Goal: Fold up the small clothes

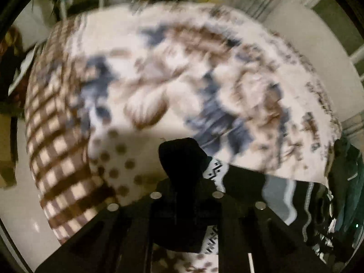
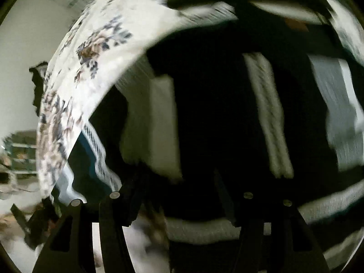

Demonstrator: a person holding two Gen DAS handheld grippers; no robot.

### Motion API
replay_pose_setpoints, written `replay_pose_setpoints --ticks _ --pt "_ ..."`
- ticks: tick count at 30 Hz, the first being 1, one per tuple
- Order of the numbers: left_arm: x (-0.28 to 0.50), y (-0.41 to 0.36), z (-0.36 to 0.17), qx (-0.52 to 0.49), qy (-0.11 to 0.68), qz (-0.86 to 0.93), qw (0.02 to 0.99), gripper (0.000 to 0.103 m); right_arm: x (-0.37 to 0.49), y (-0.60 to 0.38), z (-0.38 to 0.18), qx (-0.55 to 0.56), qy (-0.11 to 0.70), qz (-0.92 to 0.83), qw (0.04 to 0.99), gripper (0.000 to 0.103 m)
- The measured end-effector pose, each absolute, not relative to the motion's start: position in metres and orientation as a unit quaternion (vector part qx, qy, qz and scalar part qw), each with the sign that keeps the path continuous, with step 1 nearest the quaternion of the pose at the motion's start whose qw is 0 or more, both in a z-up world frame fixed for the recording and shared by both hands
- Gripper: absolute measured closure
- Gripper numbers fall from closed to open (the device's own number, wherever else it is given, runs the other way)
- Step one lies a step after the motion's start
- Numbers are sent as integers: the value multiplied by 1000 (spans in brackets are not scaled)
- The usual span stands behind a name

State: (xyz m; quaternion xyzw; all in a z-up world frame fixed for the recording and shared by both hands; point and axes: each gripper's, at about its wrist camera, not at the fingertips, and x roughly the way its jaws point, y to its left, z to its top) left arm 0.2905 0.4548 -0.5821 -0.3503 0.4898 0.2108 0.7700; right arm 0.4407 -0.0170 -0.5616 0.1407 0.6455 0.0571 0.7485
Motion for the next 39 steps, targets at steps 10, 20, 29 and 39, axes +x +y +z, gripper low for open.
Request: replay_pose_setpoints --ticks 10,20,29,39 --pt "232 463 -573 -402 471 241 748 48 479 63 -568 6 624 35 781 99" --pt "314 343 -493 -229 527 130 808 48 434 -74 -551 256 661 54 704 55" --pt "467 40 -495 -145 574 -215 777 38 312 -342 -554 482 544 -148 671 46" --pt "539 -252 -532 37 583 -395 709 38 252 -466 -618 695 377 -149 594 46"
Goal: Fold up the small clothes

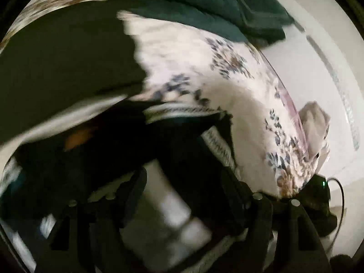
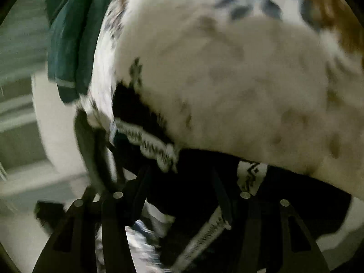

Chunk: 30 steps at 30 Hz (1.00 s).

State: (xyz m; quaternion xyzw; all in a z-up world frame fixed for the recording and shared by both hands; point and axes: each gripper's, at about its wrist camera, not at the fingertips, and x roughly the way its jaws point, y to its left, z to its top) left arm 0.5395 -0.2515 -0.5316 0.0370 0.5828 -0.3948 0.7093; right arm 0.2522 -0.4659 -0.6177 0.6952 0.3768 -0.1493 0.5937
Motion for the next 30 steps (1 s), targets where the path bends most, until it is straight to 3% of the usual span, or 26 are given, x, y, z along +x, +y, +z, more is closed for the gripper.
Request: replay_pose_setpoints --ticks 3,6,7,8,9,21,24,25,26,27,28,29,30 --pt "551 -287 -549 77 589 -399 698 38 253 -463 -637 742 341 -135 561 47" --pt "554 -315 -567 124 593 -401 688 40 259 -460 -646 754 329 -131 554 68" --pt "554 -325 -572 141 590 -404 685 58 262 -459 -648 753 331 -132 552 78" --pt "551 -328 -574 151 589 -406 682 92 266 -455 -648 752 334 -136 552 83" --pt "550 -333 -577 166 592 -409 674 99 266 -454 -648 749 338 -141 553 86" --pt "584 -318 -576 99 599 -390 693 103 246 -460 -638 659 412 -181 602 92" --pt "587 -311 -569 62 615 -404 675 102 245 -462 -637 681 409 -149 588 84" --pt "587 -308 -566 54 619 -410 668 101 243 -462 -637 694 404 -137 580 73" --pt "586 -305 -564 52 620 -414 665 96 241 -461 -635 706 399 -124 572 65" --pt "584 -302 -563 57 620 -414 664 89 234 -458 -634 712 396 -116 568 51" --pt "581 -300 -563 64 619 -417 662 70 233 -454 -633 719 393 -109 563 49" --pt "578 -300 -565 73 617 -421 661 57 234 -449 -635 723 392 -102 560 49" --pt "573 -300 -569 88 616 -420 661 57 238 -445 -637 723 397 -98 557 49"
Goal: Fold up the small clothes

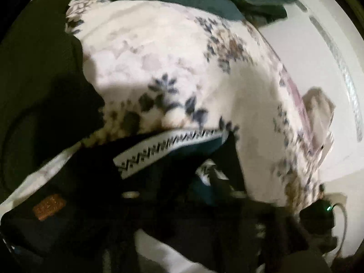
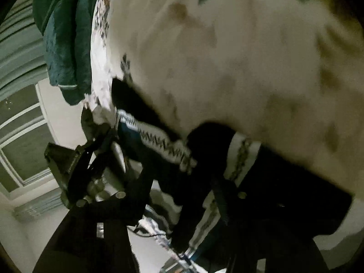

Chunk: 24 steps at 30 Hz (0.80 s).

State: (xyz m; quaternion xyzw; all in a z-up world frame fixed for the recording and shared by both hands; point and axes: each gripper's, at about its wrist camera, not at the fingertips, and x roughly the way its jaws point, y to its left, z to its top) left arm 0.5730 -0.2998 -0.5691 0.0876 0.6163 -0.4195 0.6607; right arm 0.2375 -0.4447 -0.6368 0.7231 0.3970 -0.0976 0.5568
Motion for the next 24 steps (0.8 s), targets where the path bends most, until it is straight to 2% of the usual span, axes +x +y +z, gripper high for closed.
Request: replay_pose_setpoints --ticks 2,3,4,6,9,11,13,14,15,16,17,18,19,21,24 --pt "565 -303 -583 117 624 -413 653 57 242 -435 -642 727 394 -94 554 50" --pt "562 -305 -591 136 623 -404 655 57 245 -432 -643 726 393 -97 556 67" --pt "561 -305 -597 145 623 -396 659 58 248 -429 -643 716 399 -106 563 96" --pt "562 -298 -601 117 631 -387 663 58 252 -426 -646 675 442 -148 572 96" --pt "561 -278 -581 74 611 -363 700 58 258 -424 -641 657 465 -150 574 95" --pt "556 -256 -554 54 582 -344 735 57 264 -422 -623 628 484 -153 589 83" --pt "549 -230 -531 48 557 -316 766 57 273 -418 -603 582 515 -163 608 45" --pt "544 -213 -521 43 545 -301 781 52 276 -415 -594 562 523 -163 620 39" --pt "536 -192 -508 36 534 -283 796 48 282 -409 -581 526 539 -172 635 36" --pt "527 -167 -496 26 523 -263 810 38 288 -402 -570 487 556 -182 649 36" --pt "521 -144 -490 19 515 -247 820 23 294 -394 -559 447 572 -191 660 35" --pt "509 -115 -483 11 509 -224 831 16 301 -385 -551 409 588 -200 668 30" --pt "499 -87 -479 8 506 -196 840 6 307 -377 -545 377 598 -205 677 19" --pt "476 -31 -479 -8 514 -142 846 4 322 -361 -534 310 611 -220 694 7" --pt "439 50 -490 -58 542 -73 835 4 343 -324 -515 198 612 -230 730 5"
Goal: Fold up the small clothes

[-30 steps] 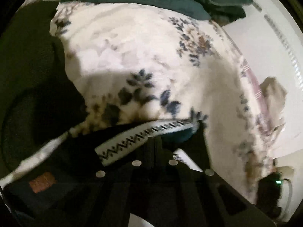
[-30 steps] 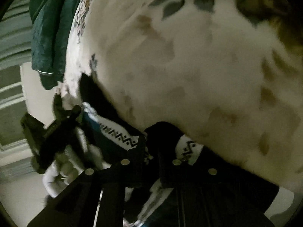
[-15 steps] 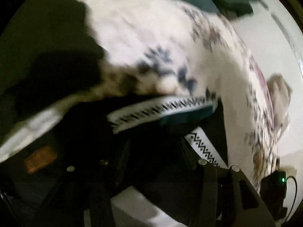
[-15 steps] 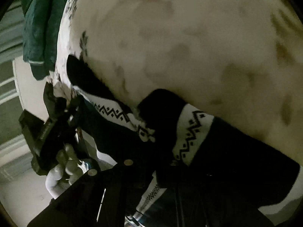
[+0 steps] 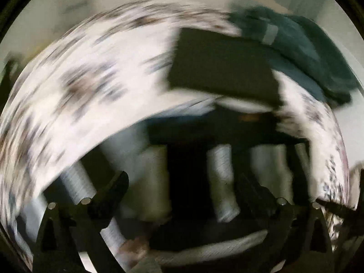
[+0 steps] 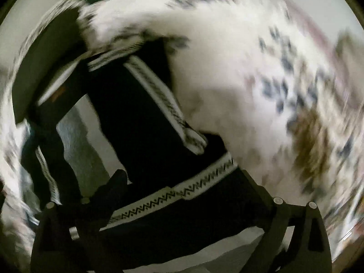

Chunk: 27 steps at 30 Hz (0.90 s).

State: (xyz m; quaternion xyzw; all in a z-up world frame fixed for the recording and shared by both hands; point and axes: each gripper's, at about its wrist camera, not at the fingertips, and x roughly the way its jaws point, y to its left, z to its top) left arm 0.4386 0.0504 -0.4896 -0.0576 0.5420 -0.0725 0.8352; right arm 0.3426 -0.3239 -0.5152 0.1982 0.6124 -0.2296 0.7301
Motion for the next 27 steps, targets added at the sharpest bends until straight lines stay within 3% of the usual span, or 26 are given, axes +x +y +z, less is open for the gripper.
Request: replay_pose_setpoints --ticks 4,9,17,20,21,22,23,24,27 --pt "378 161 -510 -139 569 30 810 4 367 -274 -501 103 603 -218 760 2" --pt "304 275 -536 -276 557 134 772 4 388 -229 -506 79 611 -189 765 2" --pt "222 412 -610 -542 425 253 680 6 391 -155 -526 71 629 -150 760 2" --pt "222 436 -621 -582 364 278 672 6 390 -142 -533 65 633 -149 757 2" --pt "224 439 -620 -578 354 289 676 11 389 -139 -535 64 633 -150 757 2" --pt "230 441 -615 -556 351 311 686 38 389 -139 -536 62 634 -151 756 2" --pt "239 442 -610 -527 361 329 696 79 388 -138 -537 60 634 -153 756 2" --pt "245 442 -608 -515 368 323 704 91 388 -139 -538 61 633 -155 756 2" --pt "269 434 -584 -441 380 318 749 92 388 -147 -535 72 629 -162 757 2"
